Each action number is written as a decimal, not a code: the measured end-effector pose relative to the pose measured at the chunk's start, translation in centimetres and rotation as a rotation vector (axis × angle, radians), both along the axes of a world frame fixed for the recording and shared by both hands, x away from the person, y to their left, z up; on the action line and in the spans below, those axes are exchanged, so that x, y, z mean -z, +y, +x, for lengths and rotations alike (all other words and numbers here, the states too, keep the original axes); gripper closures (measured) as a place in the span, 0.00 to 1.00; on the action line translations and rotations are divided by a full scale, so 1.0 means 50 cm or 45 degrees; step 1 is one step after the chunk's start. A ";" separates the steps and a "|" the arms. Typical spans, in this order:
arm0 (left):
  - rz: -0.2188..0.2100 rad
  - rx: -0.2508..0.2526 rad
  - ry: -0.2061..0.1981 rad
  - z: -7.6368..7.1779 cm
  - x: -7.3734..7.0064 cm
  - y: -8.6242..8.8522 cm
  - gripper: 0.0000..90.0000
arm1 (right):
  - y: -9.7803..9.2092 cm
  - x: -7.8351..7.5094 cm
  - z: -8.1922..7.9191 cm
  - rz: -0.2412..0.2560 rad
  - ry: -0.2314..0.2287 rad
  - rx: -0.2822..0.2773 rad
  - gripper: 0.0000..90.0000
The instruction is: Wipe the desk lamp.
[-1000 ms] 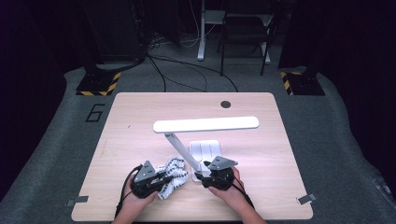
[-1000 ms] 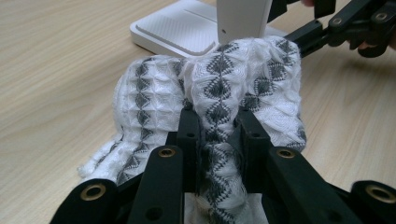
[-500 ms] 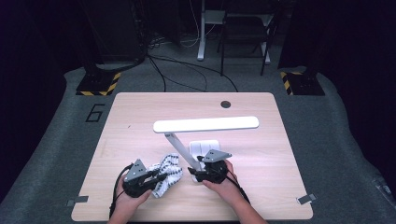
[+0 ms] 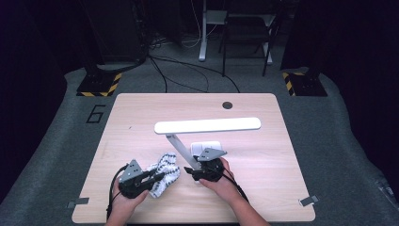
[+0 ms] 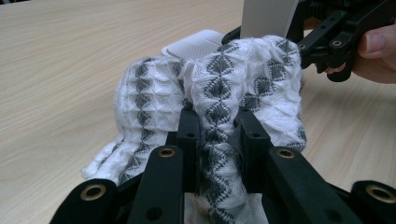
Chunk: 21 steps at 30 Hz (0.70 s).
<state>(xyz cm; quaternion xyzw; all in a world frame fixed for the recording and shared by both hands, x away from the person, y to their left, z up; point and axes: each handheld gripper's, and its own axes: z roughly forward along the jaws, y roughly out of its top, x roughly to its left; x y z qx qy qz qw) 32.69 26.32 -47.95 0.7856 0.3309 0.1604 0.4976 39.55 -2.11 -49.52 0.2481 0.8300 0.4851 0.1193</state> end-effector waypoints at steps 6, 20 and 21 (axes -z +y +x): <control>-0.010 -0.009 -0.003 -0.001 -0.002 0.004 0.83 | -0.002 -0.003 0.002 0.010 0.046 0.025 0.53; -0.014 -0.009 0.002 -0.001 -0.006 0.010 0.83 | 0.003 -0.005 -0.024 0.005 0.060 0.050 0.56; -0.011 -0.010 0.002 -0.002 -0.006 0.010 0.83 | 0.002 -0.005 -0.024 0.004 0.061 0.041 0.54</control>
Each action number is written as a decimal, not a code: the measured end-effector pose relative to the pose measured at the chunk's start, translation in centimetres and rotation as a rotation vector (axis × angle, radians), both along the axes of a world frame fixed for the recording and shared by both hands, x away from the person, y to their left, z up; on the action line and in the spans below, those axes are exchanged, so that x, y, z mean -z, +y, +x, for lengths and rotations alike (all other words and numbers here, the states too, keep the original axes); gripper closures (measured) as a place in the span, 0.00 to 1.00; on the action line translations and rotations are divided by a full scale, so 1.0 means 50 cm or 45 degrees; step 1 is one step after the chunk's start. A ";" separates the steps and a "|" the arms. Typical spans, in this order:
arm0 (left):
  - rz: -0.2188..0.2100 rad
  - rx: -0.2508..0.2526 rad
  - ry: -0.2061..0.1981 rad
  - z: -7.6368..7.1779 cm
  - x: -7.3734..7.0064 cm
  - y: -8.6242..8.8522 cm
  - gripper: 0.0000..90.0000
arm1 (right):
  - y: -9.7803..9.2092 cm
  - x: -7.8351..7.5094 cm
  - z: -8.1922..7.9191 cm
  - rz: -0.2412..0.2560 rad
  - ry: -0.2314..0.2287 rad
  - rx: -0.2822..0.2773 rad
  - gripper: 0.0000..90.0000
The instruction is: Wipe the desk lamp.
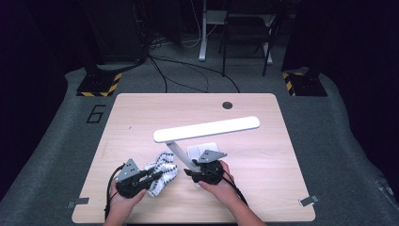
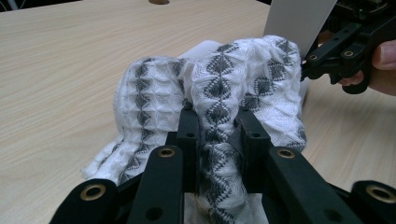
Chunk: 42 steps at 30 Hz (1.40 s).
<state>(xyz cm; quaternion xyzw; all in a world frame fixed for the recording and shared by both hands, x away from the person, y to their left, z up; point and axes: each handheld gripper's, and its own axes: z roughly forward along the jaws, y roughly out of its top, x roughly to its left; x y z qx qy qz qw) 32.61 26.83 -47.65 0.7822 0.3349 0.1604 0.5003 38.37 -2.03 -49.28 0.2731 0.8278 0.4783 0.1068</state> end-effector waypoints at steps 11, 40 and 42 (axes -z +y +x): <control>-0.004 -0.001 -0.002 0.001 -0.001 0.002 0.83 | -0.025 -0.009 -0.008 0.006 -0.059 -0.061 0.47; -0.008 0.002 -0.019 0.001 -0.004 0.008 0.83 | 0.000 -0.026 0.004 0.019 -0.075 -0.099 0.53; -0.028 -0.011 -0.016 0.000 -0.003 0.007 0.82 | 0.004 -0.026 0.008 0.023 -0.059 -0.087 0.51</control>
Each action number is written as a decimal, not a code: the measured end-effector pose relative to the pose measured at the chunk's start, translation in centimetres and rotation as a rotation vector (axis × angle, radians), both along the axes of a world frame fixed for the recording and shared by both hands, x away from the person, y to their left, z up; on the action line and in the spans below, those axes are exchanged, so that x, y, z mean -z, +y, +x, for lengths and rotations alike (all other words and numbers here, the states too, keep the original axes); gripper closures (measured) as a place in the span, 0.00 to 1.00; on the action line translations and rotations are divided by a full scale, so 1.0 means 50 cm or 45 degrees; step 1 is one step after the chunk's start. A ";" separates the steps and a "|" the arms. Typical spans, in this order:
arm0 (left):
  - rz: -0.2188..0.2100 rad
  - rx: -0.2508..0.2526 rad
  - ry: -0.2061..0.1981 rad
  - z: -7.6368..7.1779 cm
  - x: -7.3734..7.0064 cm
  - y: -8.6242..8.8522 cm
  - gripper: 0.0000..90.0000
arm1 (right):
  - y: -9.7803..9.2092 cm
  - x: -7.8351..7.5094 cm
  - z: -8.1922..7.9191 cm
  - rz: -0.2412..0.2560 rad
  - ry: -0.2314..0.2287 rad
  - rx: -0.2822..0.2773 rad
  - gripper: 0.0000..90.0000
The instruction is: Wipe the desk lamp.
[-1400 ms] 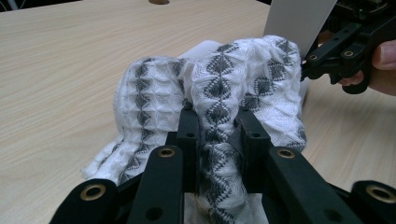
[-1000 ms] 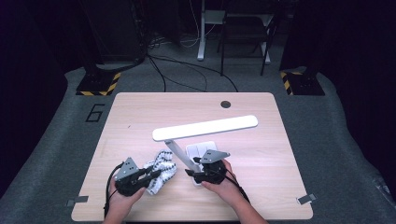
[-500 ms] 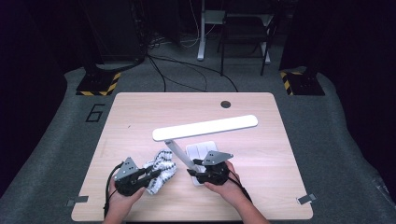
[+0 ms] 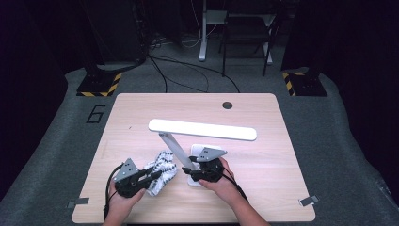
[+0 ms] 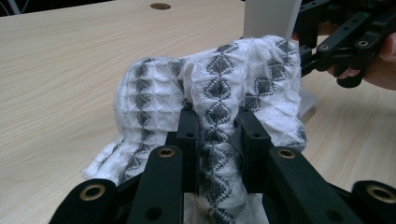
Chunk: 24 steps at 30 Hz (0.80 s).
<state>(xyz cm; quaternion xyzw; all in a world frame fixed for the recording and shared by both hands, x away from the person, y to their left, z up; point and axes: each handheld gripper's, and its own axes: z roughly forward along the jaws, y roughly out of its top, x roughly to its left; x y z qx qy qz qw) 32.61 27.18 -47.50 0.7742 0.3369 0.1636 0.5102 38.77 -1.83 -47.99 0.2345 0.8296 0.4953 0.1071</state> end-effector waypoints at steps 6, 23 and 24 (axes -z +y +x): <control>0.000 0.009 0.000 0.000 -0.002 0.003 0.83 | 0.005 0.006 0.009 0.023 0.015 -0.009 0.50; -0.013 0.002 -0.011 -0.002 -0.005 0.005 0.82 | 0.006 0.009 0.001 0.049 0.104 -0.056 0.51; -0.016 0.000 -0.017 -0.002 -0.005 0.004 0.82 | 0.005 0.010 -0.002 0.052 0.107 -0.073 0.51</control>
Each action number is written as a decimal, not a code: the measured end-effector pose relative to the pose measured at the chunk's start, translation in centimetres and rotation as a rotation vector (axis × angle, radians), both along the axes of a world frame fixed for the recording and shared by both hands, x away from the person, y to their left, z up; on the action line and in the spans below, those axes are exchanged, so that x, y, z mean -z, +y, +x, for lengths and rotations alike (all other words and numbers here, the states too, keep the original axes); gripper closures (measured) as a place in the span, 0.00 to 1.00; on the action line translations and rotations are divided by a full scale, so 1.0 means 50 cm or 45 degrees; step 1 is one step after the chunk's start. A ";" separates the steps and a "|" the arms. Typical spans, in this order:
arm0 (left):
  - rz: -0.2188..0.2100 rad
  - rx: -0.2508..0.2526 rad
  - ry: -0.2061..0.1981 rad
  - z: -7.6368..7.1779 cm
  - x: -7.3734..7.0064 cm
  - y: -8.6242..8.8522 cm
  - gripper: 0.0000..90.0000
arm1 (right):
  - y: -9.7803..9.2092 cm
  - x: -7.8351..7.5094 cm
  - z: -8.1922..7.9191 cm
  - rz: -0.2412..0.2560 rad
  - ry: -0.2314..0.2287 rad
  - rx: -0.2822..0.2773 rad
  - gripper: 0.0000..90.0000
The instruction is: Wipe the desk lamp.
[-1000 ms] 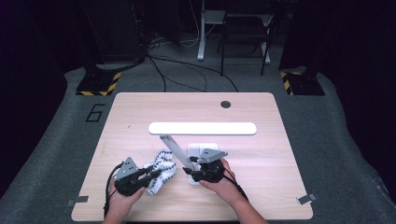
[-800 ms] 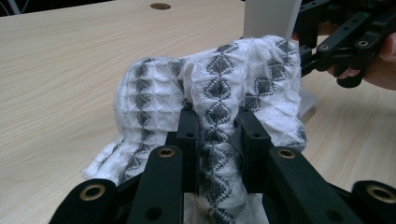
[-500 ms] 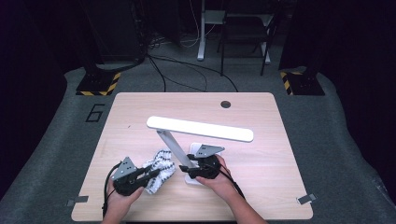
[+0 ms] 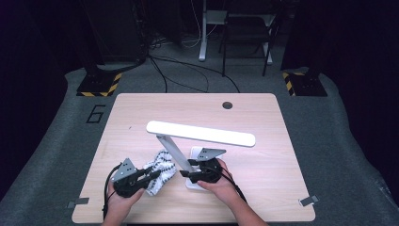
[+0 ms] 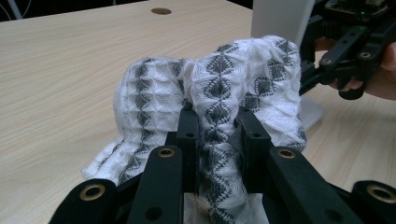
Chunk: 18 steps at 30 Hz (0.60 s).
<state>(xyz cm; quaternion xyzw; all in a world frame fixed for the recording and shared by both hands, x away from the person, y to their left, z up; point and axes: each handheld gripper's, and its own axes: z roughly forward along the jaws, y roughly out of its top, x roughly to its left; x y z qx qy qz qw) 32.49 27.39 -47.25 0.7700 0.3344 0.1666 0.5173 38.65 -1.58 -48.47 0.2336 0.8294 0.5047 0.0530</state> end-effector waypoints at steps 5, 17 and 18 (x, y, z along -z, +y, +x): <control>-0.008 0.007 0.012 -0.004 -0.002 -0.001 0.82 | -0.006 0.001 -0.022 0.001 -0.011 -0.045 0.52; -0.017 0.017 -0.004 -0.008 -0.005 -0.004 0.83 | -0.025 0.006 -0.061 -0.056 -0.063 -0.014 0.45; -0.019 0.016 -0.001 -0.008 -0.005 -0.005 0.83 | -0.029 0.009 -0.064 -0.067 -0.068 -0.005 0.44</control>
